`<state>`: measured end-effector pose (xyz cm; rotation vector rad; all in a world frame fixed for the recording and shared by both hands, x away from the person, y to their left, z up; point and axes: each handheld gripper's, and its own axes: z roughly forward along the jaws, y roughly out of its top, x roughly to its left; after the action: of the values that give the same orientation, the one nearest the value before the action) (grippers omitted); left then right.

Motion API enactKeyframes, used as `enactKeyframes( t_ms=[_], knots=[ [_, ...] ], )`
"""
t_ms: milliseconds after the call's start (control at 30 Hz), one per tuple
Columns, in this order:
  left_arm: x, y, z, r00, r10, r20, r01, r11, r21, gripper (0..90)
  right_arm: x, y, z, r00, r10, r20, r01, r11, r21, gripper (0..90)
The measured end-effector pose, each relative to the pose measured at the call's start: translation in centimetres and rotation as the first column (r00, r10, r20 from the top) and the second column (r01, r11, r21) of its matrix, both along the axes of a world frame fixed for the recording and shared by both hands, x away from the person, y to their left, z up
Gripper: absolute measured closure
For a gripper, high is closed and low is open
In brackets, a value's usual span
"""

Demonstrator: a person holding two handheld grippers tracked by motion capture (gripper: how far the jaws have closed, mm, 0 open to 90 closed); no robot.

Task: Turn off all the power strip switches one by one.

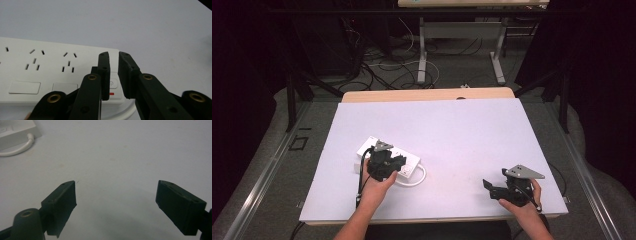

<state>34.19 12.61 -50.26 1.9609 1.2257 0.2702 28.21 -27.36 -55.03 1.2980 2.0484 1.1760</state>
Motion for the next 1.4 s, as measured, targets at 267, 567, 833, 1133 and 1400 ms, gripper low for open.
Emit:
enactKeyframes(
  t_ms=[267, 567, 833, 1133, 1400],
  knots=[
    [0.2, -0.5, -0.2, 0.9991, -0.025, -0.034, 0.026, 0.9989, 0.040, 88.6, -0.1, 0.4, 0.0, 0.9991, 0.042, 0.004, -0.042, 0.999, -0.024, 16.2],
    [0.5, -1.3, -0.5, 0.9963, -0.024, -0.082, 0.032, 0.9942, 0.102, 90.0, -0.1, 0.3, 0.0, 0.9993, 0.037, -0.003, -0.037, 0.999, -0.021, 16.1],
    [0.8, -1.9, -0.9, 0.9944, -0.045, -0.096, 0.059, 0.9868, 0.151, 90.0, 0.1, 0.1, -0.1, 0.9996, 0.027, -0.007, -0.027, 0.999, -0.027, 16.1],
    [1.2, -2.5, -1.7, 0.9912, -0.046, -0.124, 0.067, 0.9832, 0.170, 90.0, 0.0, 0.1, -0.1, 0.9995, 0.028, -0.015, -0.028, 0.999, -0.018, 16.1],
    [1.2, -2.4, -1.9, 0.9921, -0.063, -0.109, 0.080, 0.9832, 0.164, 90.0, 0.0, -0.1, -0.1, 0.9997, 0.021, -0.014, -0.021, 1.000, -0.014, 16.1]
  ],
)
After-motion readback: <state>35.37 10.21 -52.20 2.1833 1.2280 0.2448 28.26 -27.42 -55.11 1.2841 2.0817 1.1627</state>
